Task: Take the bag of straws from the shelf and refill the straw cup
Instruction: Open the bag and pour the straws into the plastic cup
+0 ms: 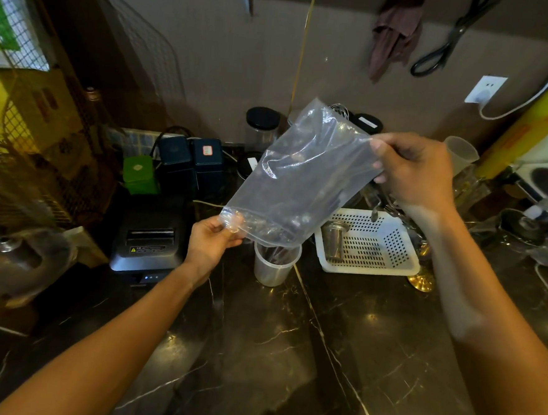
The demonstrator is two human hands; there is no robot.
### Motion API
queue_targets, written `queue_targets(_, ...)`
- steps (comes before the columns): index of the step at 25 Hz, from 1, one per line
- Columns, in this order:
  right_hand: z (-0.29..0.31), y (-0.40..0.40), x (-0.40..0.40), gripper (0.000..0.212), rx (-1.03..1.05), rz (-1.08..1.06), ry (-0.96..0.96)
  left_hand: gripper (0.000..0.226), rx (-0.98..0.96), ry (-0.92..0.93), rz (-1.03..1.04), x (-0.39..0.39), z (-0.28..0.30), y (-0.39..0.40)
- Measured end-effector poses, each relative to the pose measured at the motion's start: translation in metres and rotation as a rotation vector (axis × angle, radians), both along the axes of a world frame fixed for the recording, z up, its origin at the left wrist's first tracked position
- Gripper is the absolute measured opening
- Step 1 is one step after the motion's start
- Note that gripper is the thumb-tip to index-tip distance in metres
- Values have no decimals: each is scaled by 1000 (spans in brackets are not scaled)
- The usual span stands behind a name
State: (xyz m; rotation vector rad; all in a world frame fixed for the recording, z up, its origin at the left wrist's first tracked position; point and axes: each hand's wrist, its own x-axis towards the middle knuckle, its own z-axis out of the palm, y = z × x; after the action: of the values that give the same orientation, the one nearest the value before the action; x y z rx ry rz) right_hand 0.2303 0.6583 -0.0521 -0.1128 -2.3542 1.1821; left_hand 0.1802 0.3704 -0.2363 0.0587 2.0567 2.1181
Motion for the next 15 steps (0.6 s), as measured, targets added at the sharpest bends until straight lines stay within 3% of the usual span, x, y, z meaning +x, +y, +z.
queue_targets(3, 3, -7, -5, 18, 154, 22, -29, 18, 14, -26, 6, 1, -3, -5)
queue_targets(6, 7, -11, -2, 20, 170, 15, -31, 18, 13, -37, 9, 6, -6, -4)
queue_targets(15, 31, -23, 3, 23, 380, 22, 110, 16, 100, -3, 76, 8, -7, 2)
